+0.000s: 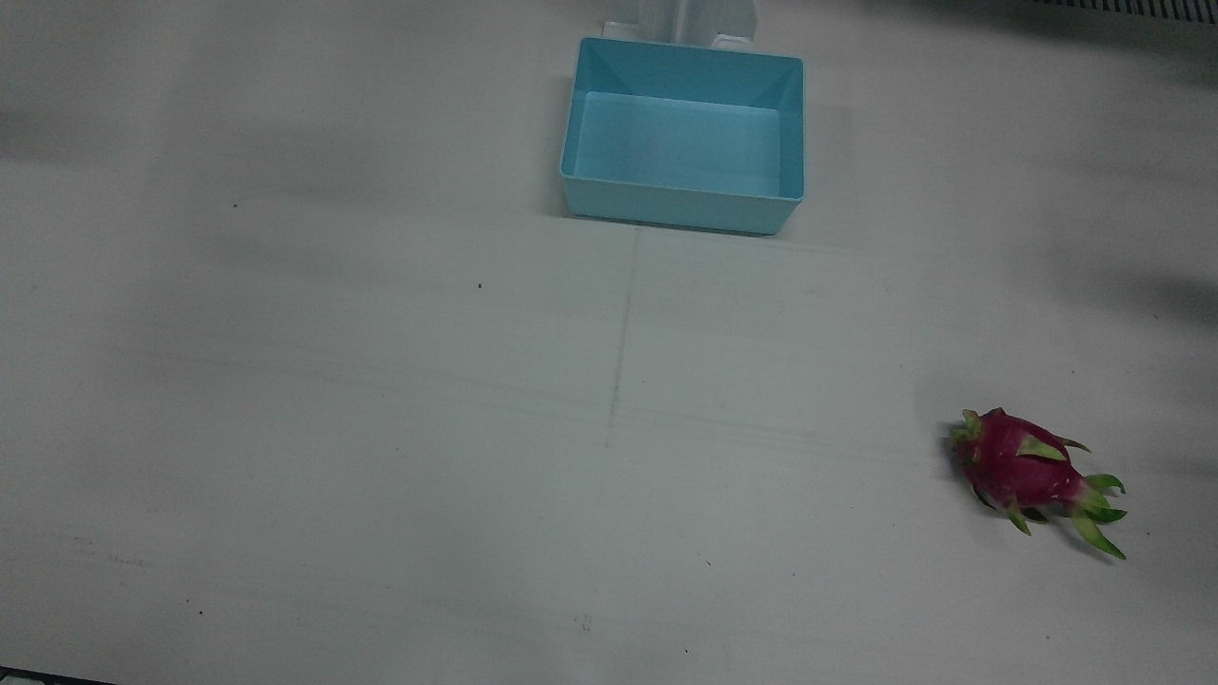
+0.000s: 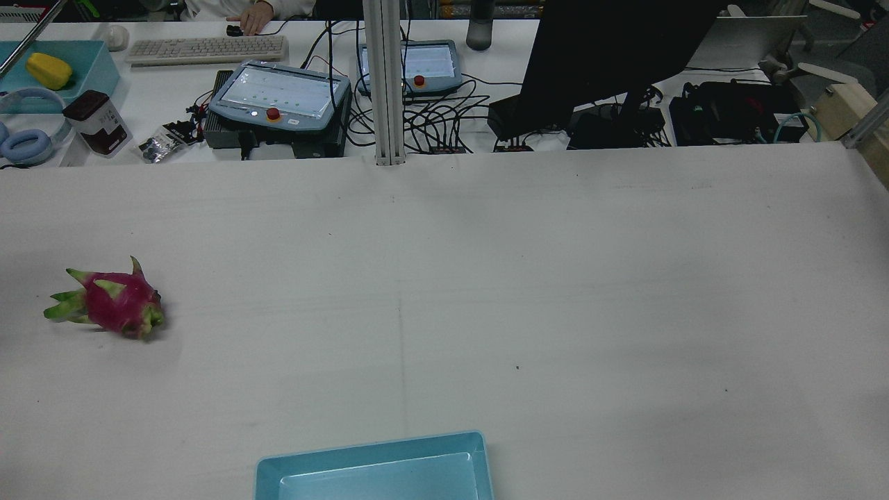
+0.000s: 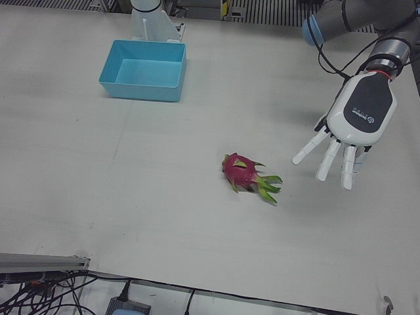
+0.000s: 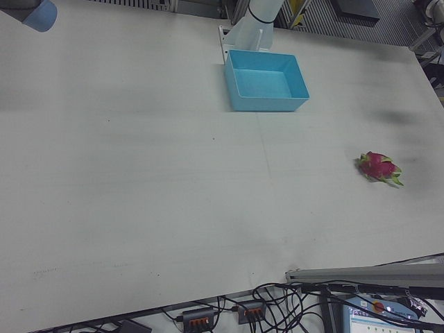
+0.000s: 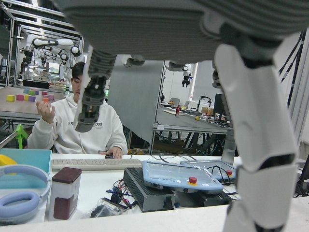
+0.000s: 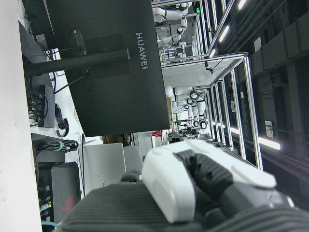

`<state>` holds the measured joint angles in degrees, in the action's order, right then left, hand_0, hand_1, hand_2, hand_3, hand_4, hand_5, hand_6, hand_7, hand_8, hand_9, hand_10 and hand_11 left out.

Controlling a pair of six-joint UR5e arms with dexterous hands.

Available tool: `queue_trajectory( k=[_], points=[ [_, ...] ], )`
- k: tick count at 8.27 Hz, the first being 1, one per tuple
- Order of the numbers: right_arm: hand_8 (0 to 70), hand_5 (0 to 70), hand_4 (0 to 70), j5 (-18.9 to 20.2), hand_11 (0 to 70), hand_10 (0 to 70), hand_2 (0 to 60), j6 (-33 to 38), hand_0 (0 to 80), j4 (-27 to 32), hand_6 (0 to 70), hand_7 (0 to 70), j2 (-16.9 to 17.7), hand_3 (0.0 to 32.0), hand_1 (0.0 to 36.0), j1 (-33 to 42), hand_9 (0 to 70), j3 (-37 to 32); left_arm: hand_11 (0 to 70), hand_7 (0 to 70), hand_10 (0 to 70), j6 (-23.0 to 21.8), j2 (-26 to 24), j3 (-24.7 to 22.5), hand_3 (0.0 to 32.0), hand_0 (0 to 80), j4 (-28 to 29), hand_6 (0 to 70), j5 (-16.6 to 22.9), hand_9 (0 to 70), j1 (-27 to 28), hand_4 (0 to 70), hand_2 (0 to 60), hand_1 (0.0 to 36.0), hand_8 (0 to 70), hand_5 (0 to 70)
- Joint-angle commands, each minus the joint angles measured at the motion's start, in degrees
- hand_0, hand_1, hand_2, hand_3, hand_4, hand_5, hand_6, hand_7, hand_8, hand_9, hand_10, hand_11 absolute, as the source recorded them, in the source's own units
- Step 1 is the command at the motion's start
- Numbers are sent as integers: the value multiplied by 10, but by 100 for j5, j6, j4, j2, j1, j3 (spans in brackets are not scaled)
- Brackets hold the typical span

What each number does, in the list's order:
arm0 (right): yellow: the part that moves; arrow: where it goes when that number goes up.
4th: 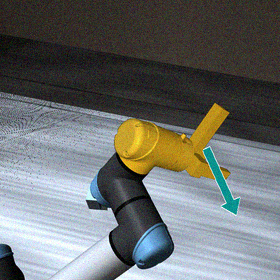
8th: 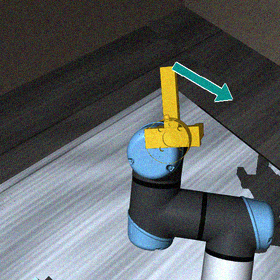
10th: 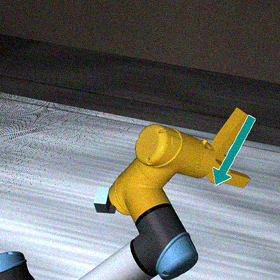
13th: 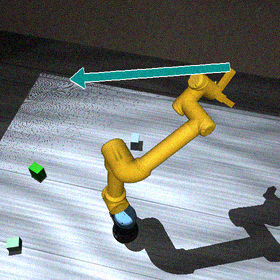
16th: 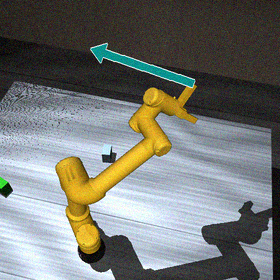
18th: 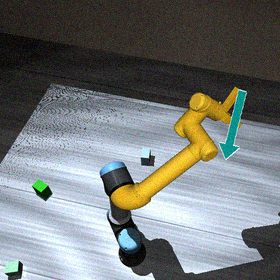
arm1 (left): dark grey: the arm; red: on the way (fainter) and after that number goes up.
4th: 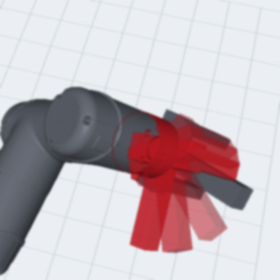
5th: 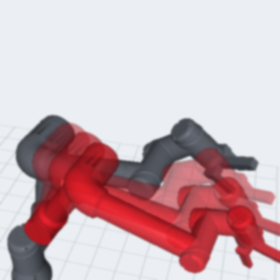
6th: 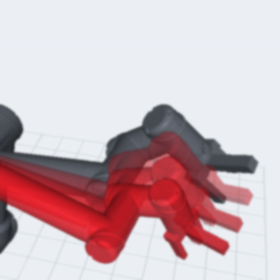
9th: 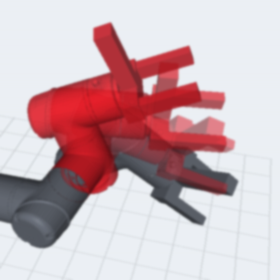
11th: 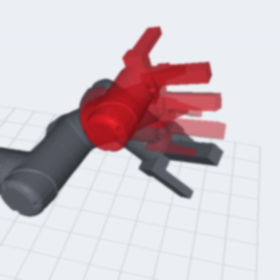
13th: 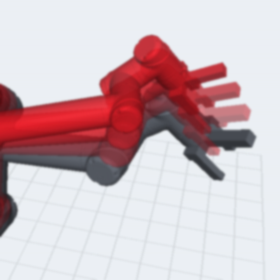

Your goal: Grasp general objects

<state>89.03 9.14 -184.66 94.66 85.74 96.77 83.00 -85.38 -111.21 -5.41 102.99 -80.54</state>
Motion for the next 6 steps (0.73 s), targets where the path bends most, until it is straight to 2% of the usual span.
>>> queue_trajectory(
  k=[1,2,3,4,5,6],
  points=[
    [0,0,0,0,0,0,0,0,0,0,0,0,0,0,0,-5,0,9,0,0,0,444,-565,-269,320,517,-738,0,-262,0,-58,0,10,178,0,0],
    [0,0,0,0,0,0,0,0,0,0,0,0,0,0,0,4,0,9,0,0,0,880,-707,-365,320,517,-977,0,-270,0,-49,0,11,179,0,0],
    [0,0,0,0,0,0,0,0,0,0,0,0,0,0,0,4,0,0,0,0,0,1128,-708,-471,320,519,-988,0,-288,0,-58,0,14,182,0,0],
    [0,0,0,0,0,0,0,0,0,0,0,0,0,0,0,4,0,9,0,0,0,1131,-708,-506,320,515,-875,0,-279,0,-76,0,12,178,0,0],
    [0,0,0,0,0,0,0,9,0,0,0,0,0,0,0,4,0,9,0,0,0,1096,-682,-437,320,521,-509,0,-201,0,-50,0,8,182,0,0],
    [0,0,0,9,0,0,0,0,0,0,0,0,0,0,0,4,0,9,0,0,0,974,-630,-445,320,516,-244,0,-9,0,-23,0,12,179,0,0]
  ],
)
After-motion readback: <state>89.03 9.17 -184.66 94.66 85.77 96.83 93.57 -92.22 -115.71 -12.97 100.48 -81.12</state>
